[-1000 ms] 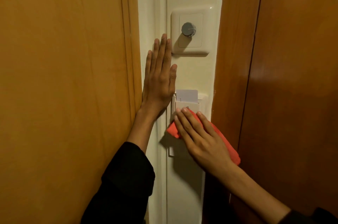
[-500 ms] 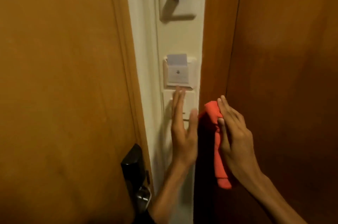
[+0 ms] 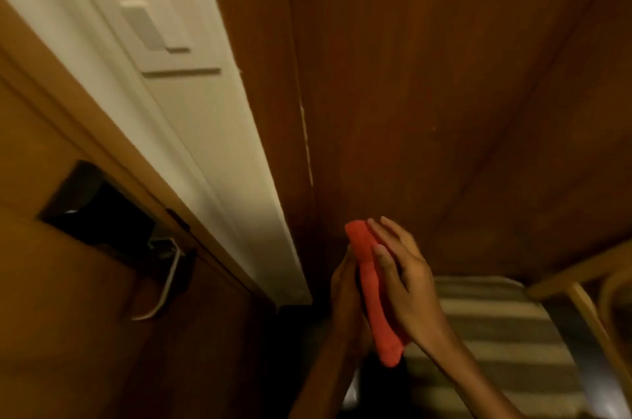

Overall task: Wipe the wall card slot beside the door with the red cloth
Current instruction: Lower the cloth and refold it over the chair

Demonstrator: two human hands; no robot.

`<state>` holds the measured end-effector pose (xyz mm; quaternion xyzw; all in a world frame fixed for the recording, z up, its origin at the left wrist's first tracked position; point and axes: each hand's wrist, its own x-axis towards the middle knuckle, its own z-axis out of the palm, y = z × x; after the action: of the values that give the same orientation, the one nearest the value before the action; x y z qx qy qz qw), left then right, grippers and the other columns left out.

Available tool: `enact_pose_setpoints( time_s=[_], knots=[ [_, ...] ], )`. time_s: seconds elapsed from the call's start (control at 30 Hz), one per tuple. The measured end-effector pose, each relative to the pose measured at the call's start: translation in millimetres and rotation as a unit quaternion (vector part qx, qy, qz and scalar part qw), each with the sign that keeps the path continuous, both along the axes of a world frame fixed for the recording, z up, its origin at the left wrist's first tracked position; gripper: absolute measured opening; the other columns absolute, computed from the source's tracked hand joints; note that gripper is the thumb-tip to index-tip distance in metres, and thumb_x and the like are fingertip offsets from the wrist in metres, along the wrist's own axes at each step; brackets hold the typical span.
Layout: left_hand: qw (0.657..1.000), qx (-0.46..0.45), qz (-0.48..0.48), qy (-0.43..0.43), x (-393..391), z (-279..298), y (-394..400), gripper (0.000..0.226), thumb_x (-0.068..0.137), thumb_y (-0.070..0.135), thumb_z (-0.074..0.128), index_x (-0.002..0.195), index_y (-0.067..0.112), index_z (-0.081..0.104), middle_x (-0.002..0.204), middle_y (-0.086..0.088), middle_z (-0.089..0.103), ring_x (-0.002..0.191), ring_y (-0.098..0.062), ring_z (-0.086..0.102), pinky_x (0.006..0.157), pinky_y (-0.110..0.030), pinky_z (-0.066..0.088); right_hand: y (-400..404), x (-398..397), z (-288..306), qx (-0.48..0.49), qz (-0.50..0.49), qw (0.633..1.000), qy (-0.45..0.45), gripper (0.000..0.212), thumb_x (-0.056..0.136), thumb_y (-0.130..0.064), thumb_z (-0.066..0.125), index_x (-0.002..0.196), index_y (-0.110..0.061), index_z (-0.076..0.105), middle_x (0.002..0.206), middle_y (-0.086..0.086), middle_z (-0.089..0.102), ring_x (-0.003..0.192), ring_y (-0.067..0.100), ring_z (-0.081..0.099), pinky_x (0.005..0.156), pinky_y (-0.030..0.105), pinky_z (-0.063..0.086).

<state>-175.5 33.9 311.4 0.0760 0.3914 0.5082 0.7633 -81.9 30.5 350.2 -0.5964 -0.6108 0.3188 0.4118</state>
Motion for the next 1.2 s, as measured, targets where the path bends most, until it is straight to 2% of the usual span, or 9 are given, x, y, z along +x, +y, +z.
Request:
enact_pose_setpoints(
  time_s=[0.1, 0.2, 0.43, 0.53, 0.7, 0.77, 0.87, 1.0, 1.2],
  knots=[
    [0.994, -0.075, -0.066, 0.038, 31.1, -19.5, -10.5, 0.052, 0.1, 0.038, 0.041, 0.1, 0.004, 0.08, 0.109, -0.015, 0.075, 0.093, -0.026, 0.079, 0.089, -0.04, 0.054, -21.8, 26.8, -32.6, -0.029, -0.092, 0.995, 0.019, 0.04, 0.095, -0.029, 0.065, 0.135, -0.027, 0.058, 0.128, -0.005, 0.056, 0.123, 0.002, 0.054, 0.106, 0.02, 0.042],
    [0.987, -0.126, -0.076, 0.057, 51.5, -53.9, -19.1, 0.043, 0.103, 0.038, 0.041, 0.102, 0.016, 0.079, 0.105, -0.005, 0.08, 0.095, -0.02, 0.079, 0.082, -0.036, 0.061, -40.5, 54.5, -68.8, -0.109, -0.162, 0.981, 0.022, 0.036, 0.087, -0.043, 0.072, 0.118, -0.029, 0.062, 0.113, -0.004, 0.061, 0.107, 0.009, 0.06, 0.094, 0.027, 0.047],
    [0.959, -0.148, -0.077, 0.228, 100.4, -148.0, -12.5, 0.032, 0.104, 0.005, 0.045, 0.083, 0.01, 0.068, 0.08, -0.01, 0.064, 0.068, -0.016, 0.057, 0.079, -0.038, 0.047, -63.8, 105.5, -149.0, -0.269, -0.189, 0.923, 0.198, 0.023, 0.089, -0.012, 0.072, 0.097, 0.007, 0.063, 0.088, 0.017, 0.068, 0.084, 0.025, 0.061, 0.076, 0.036, 0.049],
    [0.939, -0.098, -0.089, 0.317, 112.7, -200.6, -23.8, 0.027, 0.103, -0.003, 0.048, 0.098, 0.008, 0.072, 0.096, -0.011, 0.067, 0.078, -0.013, 0.058, 0.083, -0.035, 0.046, -73.8, 132.3, -197.0, -0.299, -0.199, 0.9, 0.246, 0.024, 0.092, -0.006, 0.066, 0.099, 0.015, 0.057, 0.087, 0.02, 0.059, 0.083, 0.026, 0.052, 0.077, 0.039, 0.042],
    [0.951, -0.194, -0.212, 0.115, 145.8, -273.2, -37.0, 0.071, 0.102, 0.06, 0.036, 0.138, 0.004, 0.061, 0.138, -0.02, 0.064, 0.127, -0.036, 0.062, 0.111, -0.05, 0.05, -85.4, 173.5, -277.5, -0.334, -0.197, 0.876, 0.286, 0.017, 0.095, -0.003, 0.06, 0.112, -0.004, 0.055, 0.097, 0.013, 0.069, 0.081, 0.014, 0.066, 0.078, 0.029, 0.054],
    [0.951, -0.19, -0.222, 0.099, 167.8, -306.7, -39.7, 0.07, 0.104, 0.058, 0.032, 0.146, 0.005, 0.052, 0.144, -0.025, 0.059, 0.133, -0.039, 0.058, 0.116, -0.054, 0.044, -86.5, 195.8, -319.4, -0.333, -0.218, 0.876, 0.271, 0.027, 0.094, 0.003, 0.059, 0.117, -0.009, 0.053, 0.113, 0.017, 0.069, 0.094, 0.016, 0.07, 0.083, 0.03, 0.058],
    [0.938, -0.179, -0.232, 0.186, 189.7, -343.1, -38.7, 0.056, 0.104, 0.051, 0.045, 0.144, 0.013, 0.055, 0.134, -0.007, 0.065, 0.103, -0.023, 0.069, 0.099, -0.049, 0.055, -87.9, 223.2, -370.2, -0.326, -0.247, 0.888, 0.212, 0.044, 0.091, 0.012, 0.059, 0.132, 0.001, 0.049, 0.133, 0.025, 0.062, 0.114, 0.029, 0.062, 0.097, 0.043, 0.051],
    [0.92, -0.192, -0.299, 0.166, 207.7, -380.9, -38.4, 0.045, 0.102, 0.056, 0.043, 0.142, 0.036, 0.054, 0.147, 0.008, 0.053, 0.139, -0.023, 0.05, 0.114, -0.061, 0.038, -97.7, 244.2, -419.8, -0.35, -0.271, 0.885, 0.142, 0.048, 0.086, 0.021, 0.052, 0.133, 0.007, 0.051, 0.129, 0.033, 0.062, 0.11, 0.031, 0.06, 0.099, 0.051, 0.051],
    [0.837, -0.044, -0.397, 0.375, 193.0, -383.7, -42.1, 0.044, 0.11, 0.024, 0.041, 0.153, 0.014, 0.044, 0.16, -0.009, 0.044, 0.147, -0.028, 0.043, 0.12, -0.042, 0.037, -103.0, 234.0, -403.9, -0.359, -0.224, 0.905, 0.047, 0.064, 0.073, -0.001, 0.054, 0.136, 0.008, 0.051, 0.129, 0.027, 0.061, 0.119, 0.037, 0.059, 0.104, 0.045, 0.047]
  ],
)
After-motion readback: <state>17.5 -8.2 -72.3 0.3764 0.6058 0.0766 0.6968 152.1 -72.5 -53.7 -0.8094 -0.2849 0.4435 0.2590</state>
